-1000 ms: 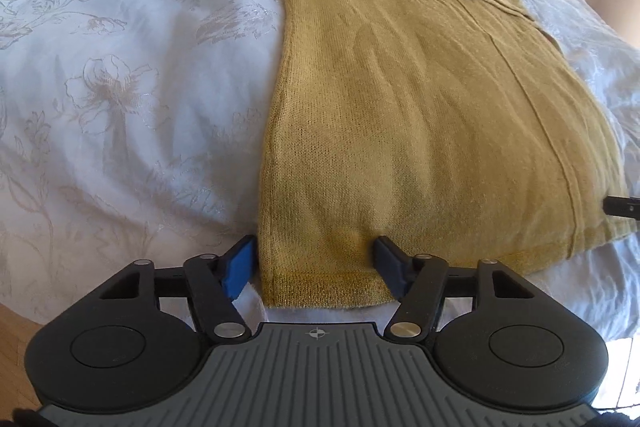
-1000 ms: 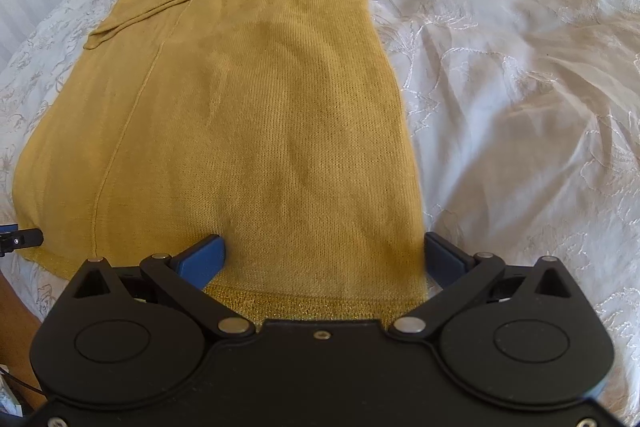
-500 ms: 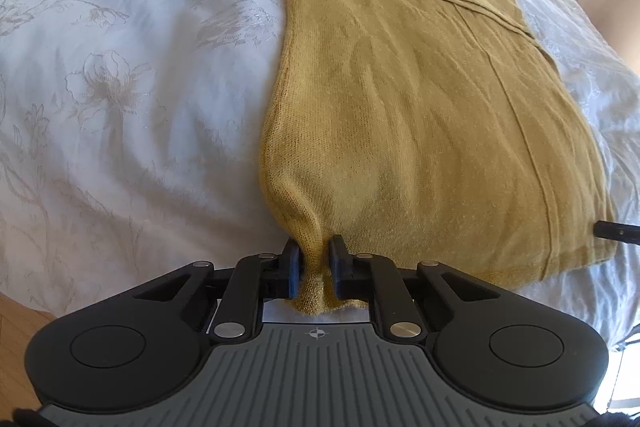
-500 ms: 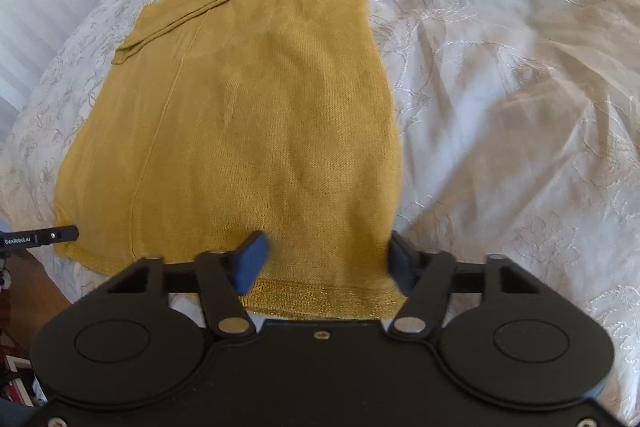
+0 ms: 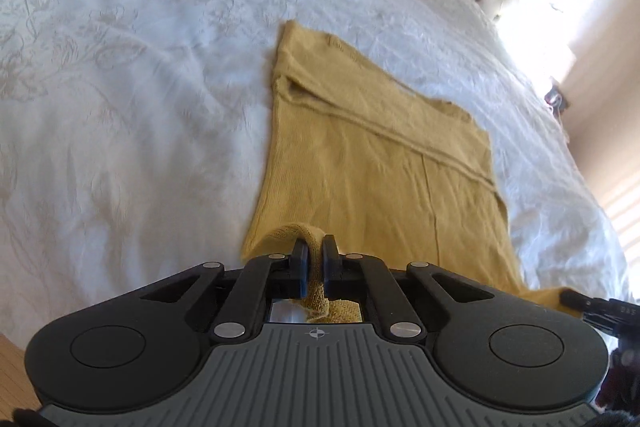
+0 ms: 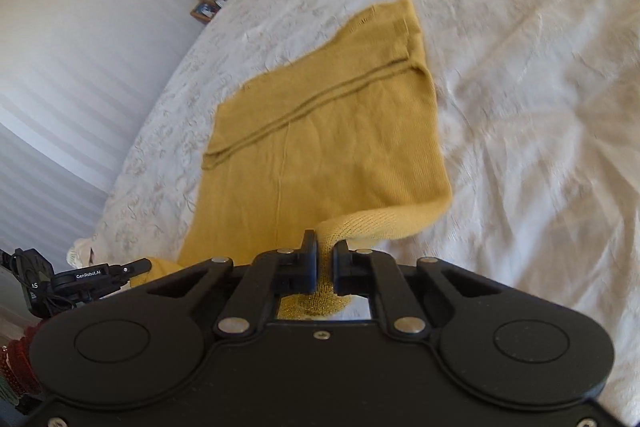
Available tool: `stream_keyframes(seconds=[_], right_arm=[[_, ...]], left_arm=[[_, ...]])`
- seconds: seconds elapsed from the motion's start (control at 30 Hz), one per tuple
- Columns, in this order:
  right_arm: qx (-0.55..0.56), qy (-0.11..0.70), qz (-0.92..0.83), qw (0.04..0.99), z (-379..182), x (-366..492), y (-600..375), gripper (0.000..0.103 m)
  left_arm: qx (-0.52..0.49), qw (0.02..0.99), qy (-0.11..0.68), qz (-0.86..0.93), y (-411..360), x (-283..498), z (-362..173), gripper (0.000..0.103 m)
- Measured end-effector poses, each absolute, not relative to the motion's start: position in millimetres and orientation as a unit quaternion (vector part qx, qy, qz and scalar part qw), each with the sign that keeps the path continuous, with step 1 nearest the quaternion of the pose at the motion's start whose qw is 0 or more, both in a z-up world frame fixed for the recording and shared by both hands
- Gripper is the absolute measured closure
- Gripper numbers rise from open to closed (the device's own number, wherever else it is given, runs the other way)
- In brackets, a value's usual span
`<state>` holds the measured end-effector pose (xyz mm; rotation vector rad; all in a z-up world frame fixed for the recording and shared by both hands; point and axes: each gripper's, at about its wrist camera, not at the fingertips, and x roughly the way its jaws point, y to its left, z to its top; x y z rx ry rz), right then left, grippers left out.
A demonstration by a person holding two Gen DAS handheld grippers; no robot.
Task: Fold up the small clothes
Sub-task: 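Lift the hem with both tools and fold it toward the collar, release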
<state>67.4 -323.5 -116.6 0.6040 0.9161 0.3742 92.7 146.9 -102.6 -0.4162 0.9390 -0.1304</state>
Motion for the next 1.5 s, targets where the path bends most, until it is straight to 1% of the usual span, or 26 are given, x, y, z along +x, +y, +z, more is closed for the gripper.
stream_keyframes(seconds=[0.3, 0.43, 0.67, 0.93, 1.23, 1.5], right_arm=[[0.286, 0.388, 0.190, 0.855, -108, 162, -328, 0.089], [0.267, 0.381, 0.190, 0.865, -107, 203, -327, 0.089], [0.247, 0.387, 0.166, 0.873, -114, 252, -320, 0.089], [0.257, 0.405, 0.115, 0.870, -131, 289, -318, 0.089], [0.248, 0.445, 0.091, 0.856, -159, 332, -317, 0.087], [0.229, 0.468, 0.076, 0.850, -178, 349, -319, 0.086]], left_arm=[[-0.200, 0.905, 0.376, -0.021, 146, 167, -67, 0.097], [-0.190, 0.911, 0.365, -0.017, 141, 203, -66, 0.097], [-0.183, 0.908, 0.375, -0.030, 137, 252, -79, 0.097], [-0.195, 0.900, 0.389, -0.035, 148, 298, -94, 0.097], [-0.176, 0.887, 0.425, -0.032, 146, 347, -124, 0.096], [-0.170, 0.870, 0.462, -0.012, 148, 378, -155, 0.095]])
